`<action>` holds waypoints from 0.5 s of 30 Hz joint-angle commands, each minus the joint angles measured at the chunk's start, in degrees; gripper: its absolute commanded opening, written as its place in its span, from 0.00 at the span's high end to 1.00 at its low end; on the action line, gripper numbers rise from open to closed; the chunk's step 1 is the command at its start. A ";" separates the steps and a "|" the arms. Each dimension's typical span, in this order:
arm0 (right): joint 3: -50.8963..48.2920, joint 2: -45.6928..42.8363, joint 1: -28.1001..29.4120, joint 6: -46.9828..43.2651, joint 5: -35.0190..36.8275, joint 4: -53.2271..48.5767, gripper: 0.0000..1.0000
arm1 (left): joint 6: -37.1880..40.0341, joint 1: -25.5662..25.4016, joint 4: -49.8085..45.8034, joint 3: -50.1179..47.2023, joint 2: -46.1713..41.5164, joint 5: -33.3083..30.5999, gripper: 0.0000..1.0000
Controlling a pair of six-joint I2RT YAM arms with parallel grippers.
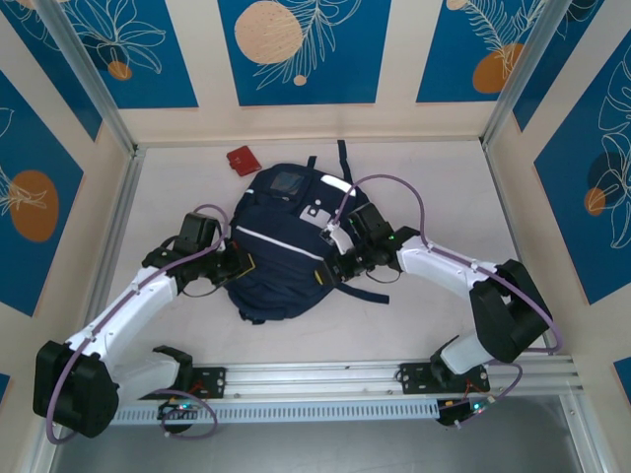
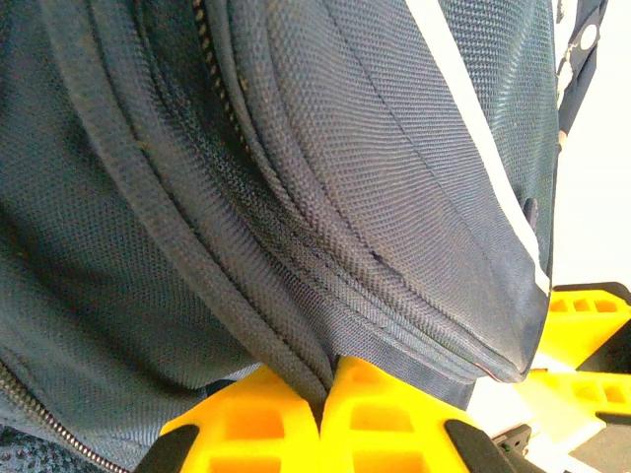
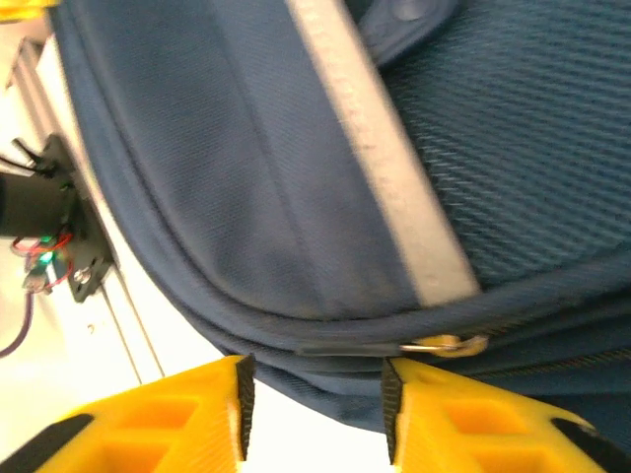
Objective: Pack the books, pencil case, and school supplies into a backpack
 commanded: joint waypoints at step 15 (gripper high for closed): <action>1.86 2.07 0.94 2.64 5.71 2.26 0.51 | -0.57 0.25 4.35 1.09 -0.27 2.95 1.00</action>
